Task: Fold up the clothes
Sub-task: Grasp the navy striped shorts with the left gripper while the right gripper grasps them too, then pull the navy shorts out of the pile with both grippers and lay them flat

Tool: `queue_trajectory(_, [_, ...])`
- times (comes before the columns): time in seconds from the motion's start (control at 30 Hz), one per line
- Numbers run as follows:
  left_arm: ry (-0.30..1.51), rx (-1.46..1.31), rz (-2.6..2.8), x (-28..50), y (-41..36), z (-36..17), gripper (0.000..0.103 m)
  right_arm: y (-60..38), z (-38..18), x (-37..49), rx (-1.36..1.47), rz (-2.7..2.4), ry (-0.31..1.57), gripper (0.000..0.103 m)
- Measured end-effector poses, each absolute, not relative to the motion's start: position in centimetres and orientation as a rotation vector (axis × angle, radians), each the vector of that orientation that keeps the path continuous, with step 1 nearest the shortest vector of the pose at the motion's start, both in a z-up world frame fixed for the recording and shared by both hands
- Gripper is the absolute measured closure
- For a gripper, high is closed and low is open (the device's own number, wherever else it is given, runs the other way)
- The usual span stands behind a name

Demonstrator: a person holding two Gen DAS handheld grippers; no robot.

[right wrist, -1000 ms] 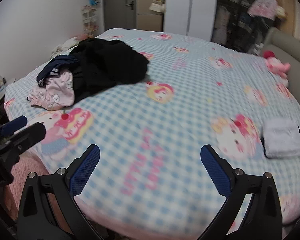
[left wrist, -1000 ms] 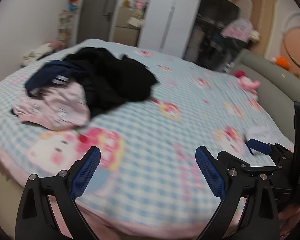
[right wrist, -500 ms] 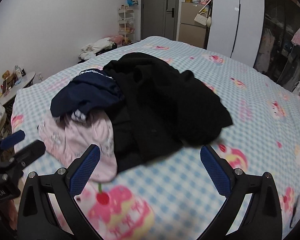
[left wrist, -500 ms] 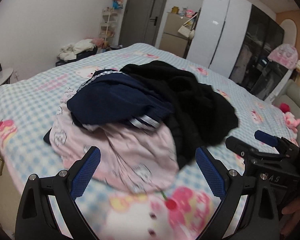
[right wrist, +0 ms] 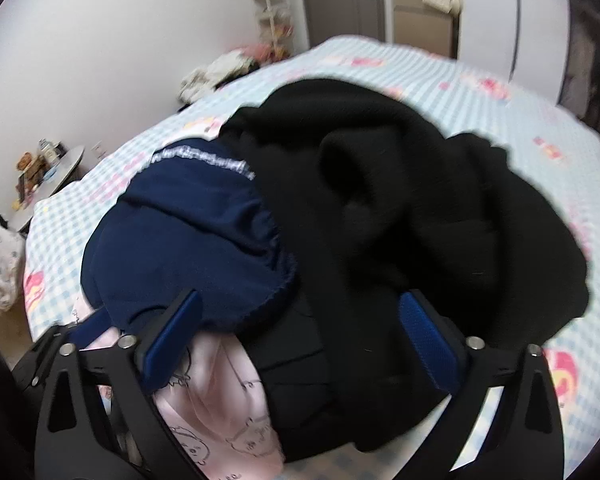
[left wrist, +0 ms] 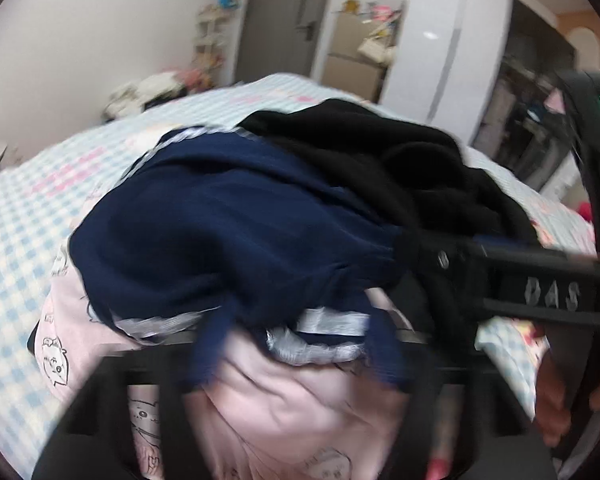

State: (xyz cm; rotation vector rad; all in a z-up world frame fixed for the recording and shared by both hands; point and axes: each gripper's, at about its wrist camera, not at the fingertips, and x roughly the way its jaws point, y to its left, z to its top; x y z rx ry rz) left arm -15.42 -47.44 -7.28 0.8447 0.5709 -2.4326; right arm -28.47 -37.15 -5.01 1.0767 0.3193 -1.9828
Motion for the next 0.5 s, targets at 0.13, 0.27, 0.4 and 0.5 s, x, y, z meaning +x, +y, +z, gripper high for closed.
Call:
queue_trajectory(0.13, [0.654, 0.797, -2.479, -14.0, -47.1, -6.5, 0.086, -37.8, -5.9, -27.8, 1.107, -1.898, 0.322, 0.059])
queue_trajectory(0.27, [0.64, 0.799, -2.587, -12.3, -44.6, -4.6, 0.088, -37.4, -6.0, -25.6, 1.076, -1.862, 0.348, 0.077])
queue_trajectory(0.4, [0.636, 0.842, -2.666, -10.8, -41.0, -3.0, 0.088, -33.5, -4.6, -23.4, 1.037, -1.907, 0.332, 0.077])
queue_trajectory(0.5, [0.651, 0.88, -2.732, -9.6, -37.8, -2.3, 0.088, -28.9, -4.2, -22.5, 1.06, -1.94, 0.281, 0.077])
